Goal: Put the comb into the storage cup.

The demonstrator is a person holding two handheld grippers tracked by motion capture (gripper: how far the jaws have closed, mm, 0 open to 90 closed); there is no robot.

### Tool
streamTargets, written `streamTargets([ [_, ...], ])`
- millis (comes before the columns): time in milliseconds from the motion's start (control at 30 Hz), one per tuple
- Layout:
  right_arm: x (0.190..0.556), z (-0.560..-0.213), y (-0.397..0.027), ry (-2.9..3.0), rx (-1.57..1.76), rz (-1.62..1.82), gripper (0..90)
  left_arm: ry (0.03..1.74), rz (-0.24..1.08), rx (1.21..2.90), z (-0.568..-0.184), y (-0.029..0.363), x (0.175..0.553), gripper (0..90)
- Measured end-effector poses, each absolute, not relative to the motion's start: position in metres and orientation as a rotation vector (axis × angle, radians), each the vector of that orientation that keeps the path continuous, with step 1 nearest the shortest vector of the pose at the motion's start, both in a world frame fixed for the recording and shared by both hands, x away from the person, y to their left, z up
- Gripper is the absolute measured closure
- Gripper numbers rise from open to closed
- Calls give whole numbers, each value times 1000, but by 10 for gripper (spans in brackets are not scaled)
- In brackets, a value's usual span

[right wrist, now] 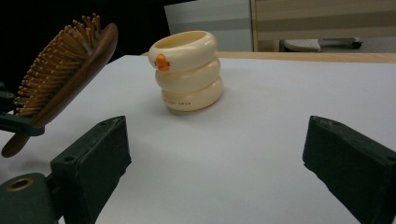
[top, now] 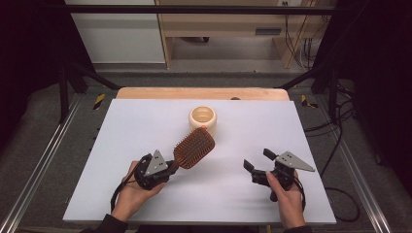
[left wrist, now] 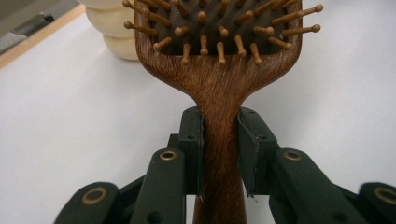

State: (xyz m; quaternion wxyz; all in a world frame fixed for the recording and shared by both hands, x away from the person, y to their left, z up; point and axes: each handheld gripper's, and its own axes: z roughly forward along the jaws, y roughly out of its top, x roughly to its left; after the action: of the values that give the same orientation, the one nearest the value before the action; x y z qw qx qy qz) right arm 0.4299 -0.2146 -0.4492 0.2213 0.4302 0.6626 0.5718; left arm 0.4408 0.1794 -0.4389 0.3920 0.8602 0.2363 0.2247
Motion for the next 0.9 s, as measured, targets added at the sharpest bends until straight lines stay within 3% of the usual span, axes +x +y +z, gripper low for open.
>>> streamTargets([
  [900, 425, -443, -186, 1864, 1132, 1687, 44, 608, 642, 1952, -439, 186, 430, 726],
])
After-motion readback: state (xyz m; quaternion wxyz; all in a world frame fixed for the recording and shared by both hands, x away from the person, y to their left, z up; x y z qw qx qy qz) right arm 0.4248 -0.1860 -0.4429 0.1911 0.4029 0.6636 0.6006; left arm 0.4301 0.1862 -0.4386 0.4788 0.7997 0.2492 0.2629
